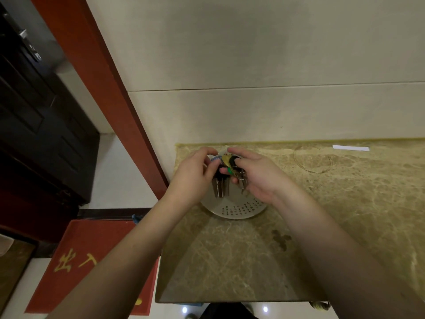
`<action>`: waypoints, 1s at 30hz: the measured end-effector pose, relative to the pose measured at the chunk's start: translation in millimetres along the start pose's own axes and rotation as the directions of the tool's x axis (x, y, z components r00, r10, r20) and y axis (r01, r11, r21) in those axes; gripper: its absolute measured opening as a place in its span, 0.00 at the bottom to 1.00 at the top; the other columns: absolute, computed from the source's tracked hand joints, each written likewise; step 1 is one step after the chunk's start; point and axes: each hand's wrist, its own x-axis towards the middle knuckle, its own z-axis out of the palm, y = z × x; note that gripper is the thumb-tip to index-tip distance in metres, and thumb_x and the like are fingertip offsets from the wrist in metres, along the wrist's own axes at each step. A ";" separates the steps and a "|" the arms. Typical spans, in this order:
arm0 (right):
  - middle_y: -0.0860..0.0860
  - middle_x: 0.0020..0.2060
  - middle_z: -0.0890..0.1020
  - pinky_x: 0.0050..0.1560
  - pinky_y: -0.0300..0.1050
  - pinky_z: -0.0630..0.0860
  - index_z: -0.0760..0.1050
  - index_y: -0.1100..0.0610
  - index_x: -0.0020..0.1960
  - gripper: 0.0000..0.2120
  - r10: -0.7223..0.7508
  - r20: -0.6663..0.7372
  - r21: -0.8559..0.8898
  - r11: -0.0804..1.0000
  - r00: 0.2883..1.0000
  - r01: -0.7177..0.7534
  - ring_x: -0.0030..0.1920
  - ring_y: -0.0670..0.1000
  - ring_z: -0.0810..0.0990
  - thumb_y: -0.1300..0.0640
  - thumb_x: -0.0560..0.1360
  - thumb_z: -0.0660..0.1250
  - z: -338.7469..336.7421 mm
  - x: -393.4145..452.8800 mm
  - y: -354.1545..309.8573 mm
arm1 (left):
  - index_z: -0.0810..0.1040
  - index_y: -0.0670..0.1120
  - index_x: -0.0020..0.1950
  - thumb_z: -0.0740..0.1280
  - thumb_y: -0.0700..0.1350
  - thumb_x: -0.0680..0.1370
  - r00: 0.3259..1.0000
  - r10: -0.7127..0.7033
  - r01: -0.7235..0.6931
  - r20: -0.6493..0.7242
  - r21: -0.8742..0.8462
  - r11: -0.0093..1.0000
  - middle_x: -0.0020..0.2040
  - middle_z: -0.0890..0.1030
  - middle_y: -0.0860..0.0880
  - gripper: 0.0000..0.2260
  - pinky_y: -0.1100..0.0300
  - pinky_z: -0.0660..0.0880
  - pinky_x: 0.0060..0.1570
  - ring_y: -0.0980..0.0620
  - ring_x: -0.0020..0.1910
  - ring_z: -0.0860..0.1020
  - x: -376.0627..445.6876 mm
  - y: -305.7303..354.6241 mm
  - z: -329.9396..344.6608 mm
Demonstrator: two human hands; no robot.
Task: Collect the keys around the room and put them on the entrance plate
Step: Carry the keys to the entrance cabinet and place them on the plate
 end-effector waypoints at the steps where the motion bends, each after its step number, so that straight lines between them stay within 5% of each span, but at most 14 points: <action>1: 0.59 0.57 0.81 0.33 0.40 0.75 0.71 0.55 0.68 0.18 -0.011 0.011 -0.014 1.000 1.000 0.011 0.47 0.52 0.84 0.66 0.81 0.55 0.7 -0.2 1.2 | 0.77 0.53 0.61 0.63 0.50 0.81 0.999 -0.036 0.036 0.010 -0.054 0.998 0.43 0.79 0.56 0.10 0.72 0.69 0.34 0.62 0.39 0.78 -0.3 0.7 -0.2; 10: 0.52 0.49 0.82 0.34 0.41 0.77 0.75 0.53 0.62 0.13 -0.192 -0.008 -0.249 0.951 0.981 0.184 0.32 0.46 0.80 0.57 0.83 0.55 13.9 2.0 16.2 | 0.76 0.60 0.58 0.70 0.54 0.76 0.990 -0.125 0.137 0.065 -0.239 0.961 0.47 0.80 0.49 0.11 0.61 0.79 0.40 0.54 0.40 0.83 -5.6 1.4 -6.6; 13: 0.53 0.49 0.83 0.35 0.43 0.77 0.78 0.53 0.58 0.12 -0.220 -0.025 -0.285 0.936 0.975 0.204 0.33 0.48 0.79 0.55 0.82 0.57 15.7 1.7 17.2 | 0.79 0.59 0.58 0.73 0.53 0.74 0.994 -0.082 0.095 0.069 -0.225 0.970 0.52 0.77 0.52 0.13 0.73 0.74 0.39 0.60 0.42 0.80 -8.7 2.0 -9.0; 16: 0.53 0.50 0.83 0.35 0.42 0.77 0.78 0.53 0.56 0.12 -0.219 -0.063 -0.237 0.951 0.974 0.198 0.35 0.49 0.81 0.55 0.82 0.57 19.7 1.1 18.3 | 0.81 0.59 0.55 0.75 0.49 0.73 0.999 -0.045 0.045 0.006 -0.238 0.970 0.55 0.76 0.53 0.12 0.79 0.69 0.43 0.62 0.47 0.78 -9.2 2.5 -9.9; 20: 0.55 0.50 0.83 0.32 0.39 0.78 0.77 0.55 0.54 0.13 -0.162 -0.112 -0.057 0.986 0.980 0.157 0.35 0.46 0.84 0.56 0.83 0.55 23.3 -1.3 18.5 | 0.83 0.55 0.49 0.74 0.46 0.74 0.997 -0.046 0.031 -0.065 -0.205 0.978 0.55 0.76 0.55 0.06 0.72 0.70 0.47 0.61 0.52 0.76 -9.2 3.0 -6.3; 26: 0.54 0.48 0.83 0.33 0.40 0.79 0.76 0.56 0.55 0.12 -0.172 -0.162 0.018 0.984 0.972 0.177 0.41 0.50 0.85 0.57 0.83 0.54 23.7 -4.0 16.1 | 0.80 0.54 0.57 0.73 0.47 0.75 0.992 -0.034 0.013 -0.118 -0.176 0.984 0.57 0.77 0.54 0.12 0.76 0.70 0.43 0.59 0.51 0.78 -13.5 4.0 1.2; 30: 0.54 0.48 0.82 0.34 0.40 0.79 0.76 0.55 0.53 0.11 -0.186 -0.149 0.014 0.982 0.971 0.190 0.38 0.48 0.85 0.58 0.83 0.54 24.6 -6.0 18.6 | 0.80 0.52 0.55 0.75 0.46 0.73 0.990 -0.069 0.047 -0.125 -0.175 0.983 0.55 0.77 0.52 0.12 0.64 0.75 0.47 0.55 0.49 0.78 -10.7 5.0 1.5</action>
